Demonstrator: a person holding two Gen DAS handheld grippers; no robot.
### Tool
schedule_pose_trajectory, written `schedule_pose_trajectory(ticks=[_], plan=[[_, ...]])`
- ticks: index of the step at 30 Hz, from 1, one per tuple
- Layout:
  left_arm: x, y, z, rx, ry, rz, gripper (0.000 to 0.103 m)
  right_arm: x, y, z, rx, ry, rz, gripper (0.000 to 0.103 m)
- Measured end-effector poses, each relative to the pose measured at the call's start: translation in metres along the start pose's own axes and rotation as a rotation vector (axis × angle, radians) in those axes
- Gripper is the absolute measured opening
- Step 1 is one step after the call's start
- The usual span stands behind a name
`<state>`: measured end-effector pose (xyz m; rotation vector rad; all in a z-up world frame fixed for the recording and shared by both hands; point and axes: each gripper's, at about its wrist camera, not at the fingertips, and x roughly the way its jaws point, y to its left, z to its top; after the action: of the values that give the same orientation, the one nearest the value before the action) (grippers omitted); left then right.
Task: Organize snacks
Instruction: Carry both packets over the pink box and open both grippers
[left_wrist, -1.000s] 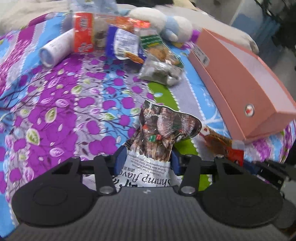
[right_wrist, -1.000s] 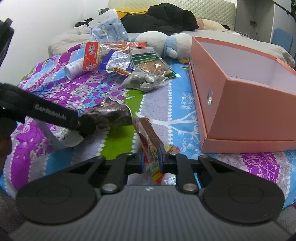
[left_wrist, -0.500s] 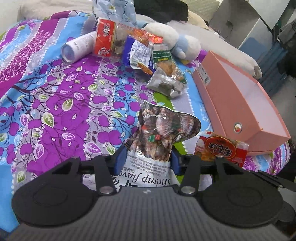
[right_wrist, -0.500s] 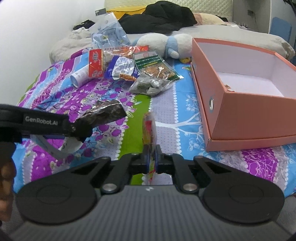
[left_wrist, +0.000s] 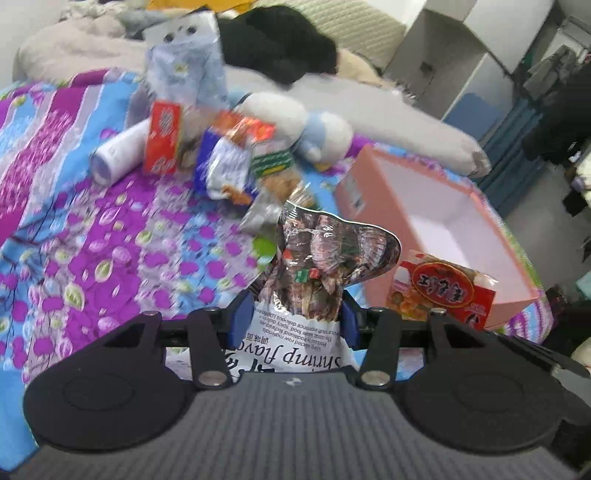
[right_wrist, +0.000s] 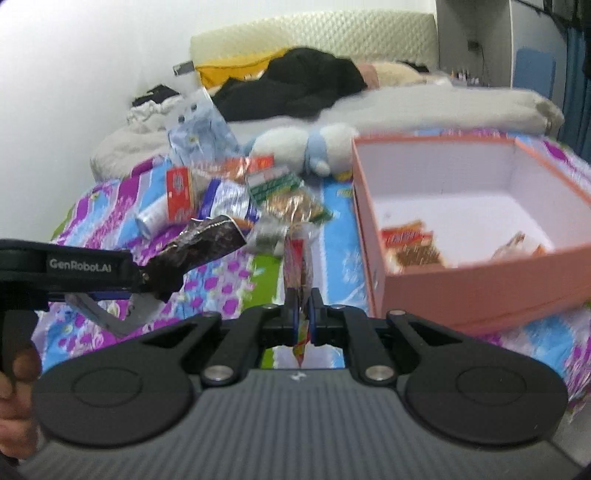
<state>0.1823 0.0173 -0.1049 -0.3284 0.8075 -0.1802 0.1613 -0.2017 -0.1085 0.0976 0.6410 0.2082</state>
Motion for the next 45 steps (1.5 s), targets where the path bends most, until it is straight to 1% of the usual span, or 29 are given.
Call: schedule_pose_trajectory(ticks=[5,9,13,16,23,27,29,32,36,40,45], plan=[[-0.017,-0.023,0.022,0.019,-0.047,-0.034,0.055,-0.022,-0.008,0.026,0.004,-0.071,0.003,0.009],[-0.029,-0.044,0.036,0.048,-0.096,-0.066,0.055,-0.034,-0.017,0.044,0.010,-0.107,0.012,0.009],[-0.035,-0.068,0.049,0.078,-0.132,-0.110,0.055,-0.042,-0.028,0.057,0.006,-0.135,-0.008,0.009],[-0.035,-0.086,0.061,0.097,-0.156,-0.123,0.055,-0.044,-0.039,0.067,0.012,-0.151,-0.025,0.009],[-0.019,-0.125,0.088,0.118,-0.146,-0.162,0.055,-0.043,-0.072,0.090,0.061,-0.185,-0.049,0.009],[0.000,-0.148,0.101,0.149,-0.139,-0.176,0.055,-0.041,-0.092,0.098,0.081,-0.192,-0.074,0.009],[0.016,-0.156,0.105,0.160,-0.125,-0.175,0.055,-0.037,-0.102,0.098,0.080,-0.183,-0.085,0.009],[0.042,-0.168,0.106,0.172,-0.081,-0.176,0.055,-0.024,-0.120,0.094,0.101,-0.155,-0.106,0.009],[0.082,-0.183,0.105,0.202,-0.011,-0.166,0.055,0.002,-0.147,0.084,0.156,-0.092,-0.119,0.009],[0.127,-0.193,0.102,0.216,0.060,-0.161,0.055,0.027,-0.170,0.078,0.180,-0.032,-0.136,0.009],[0.172,-0.202,0.093,0.233,0.138,-0.150,0.055,0.061,-0.193,0.068,0.203,0.034,-0.158,0.009]])
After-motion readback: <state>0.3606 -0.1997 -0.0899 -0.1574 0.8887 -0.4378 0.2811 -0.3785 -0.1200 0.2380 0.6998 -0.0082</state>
